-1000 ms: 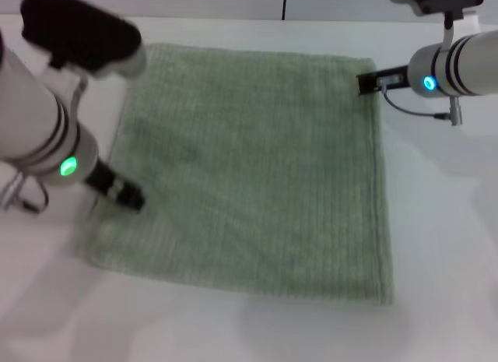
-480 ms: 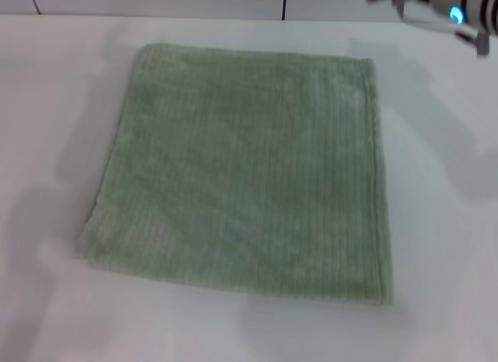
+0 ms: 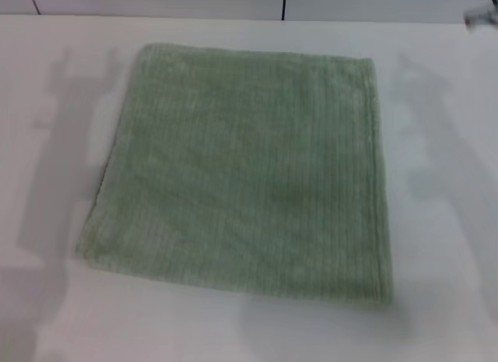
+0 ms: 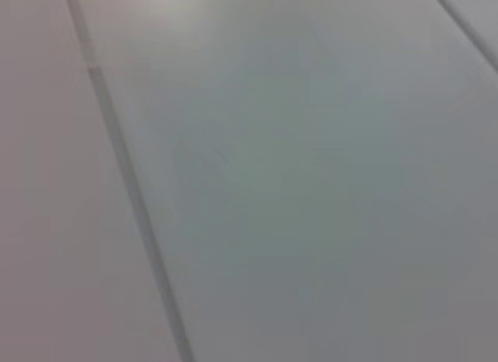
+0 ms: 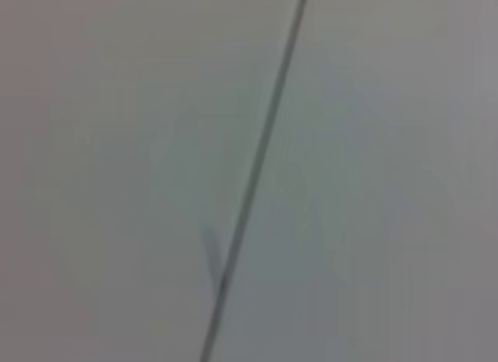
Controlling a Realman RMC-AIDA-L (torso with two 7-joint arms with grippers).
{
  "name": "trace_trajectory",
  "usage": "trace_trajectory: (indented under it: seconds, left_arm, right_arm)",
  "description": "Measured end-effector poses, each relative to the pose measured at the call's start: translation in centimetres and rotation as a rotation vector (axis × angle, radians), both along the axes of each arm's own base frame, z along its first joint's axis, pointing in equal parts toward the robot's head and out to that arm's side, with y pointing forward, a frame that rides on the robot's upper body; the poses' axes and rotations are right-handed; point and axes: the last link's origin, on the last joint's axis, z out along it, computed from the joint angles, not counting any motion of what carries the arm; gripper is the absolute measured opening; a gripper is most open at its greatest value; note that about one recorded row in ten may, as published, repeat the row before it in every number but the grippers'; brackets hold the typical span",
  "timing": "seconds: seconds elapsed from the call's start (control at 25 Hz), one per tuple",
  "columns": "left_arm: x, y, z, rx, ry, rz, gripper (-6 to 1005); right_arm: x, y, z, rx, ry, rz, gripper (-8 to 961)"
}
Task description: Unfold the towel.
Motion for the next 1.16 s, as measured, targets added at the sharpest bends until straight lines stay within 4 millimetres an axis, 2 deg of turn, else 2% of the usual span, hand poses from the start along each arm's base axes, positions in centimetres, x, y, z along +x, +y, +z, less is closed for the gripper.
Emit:
trace_trajectory:
  seconds: [0.04,0.08,0.12,0.28,0.36,0.48,0.56,0.76,1.0,1.08,1.16]
  left_arm:
    - [-1.0,0.0,-0.4,0.009,-0.013,0.02,834]
    - [-3.2,-0.1,-1.6,-0.002,-0.031,0.076,834]
    - [-3.2,-0.1,-1.6,-0.002,-0.031,0.076,834]
    - [-6.1,-0.7,-2.8,-0.045,-0.082,0.134,834]
    - [-7.6,-1.2,-3.0,-0.068,-0.114,0.165,834]
    - [-9.3,-1.8,-3.1,-0.099,-0.169,0.19,834]
    - [-10.0,-2.1,-3.2,-0.111,-0.199,0.198,834]
    - [-11.5,-2.9,-3.5,-0.138,-0.209,0.241,834]
    - [-12.0,-3.1,-3.7,-0.148,-0.202,0.26,834]
    - [-12.4,-3.4,-3.9,-0.158,-0.201,0.282,834]
    - [-12.7,-3.5,-4.0,-0.164,-0.199,0.293,834]
  right_arm:
    - [0.8,-0.8,-0.2,0.034,0.016,0.016,-1]
    - [3.3,-2.7,-0.8,0.097,0.06,0.04,-1]
    - [3.3,-2.7,-0.8,0.097,0.06,0.04,1]
    - [7.7,-7.2,-0.4,0.241,0.189,0.098,9]
    - [9.6,-9.3,0.6,0.324,0.23,0.095,13]
    - [12.1,-11.3,1.5,0.388,0.243,0.041,19]
    - [13.6,-11.9,1.5,0.362,0.261,0.002,23]
    - [15.9,-12.6,1.6,0.316,0.306,-0.076,210]
    - [16.6,-12.5,1.2,0.285,0.283,-0.109,410]
    - [16.7,-12.3,1.2,0.28,0.278,-0.113,638]
    - [16.7,-12.0,1.1,0.272,0.27,-0.12,638]
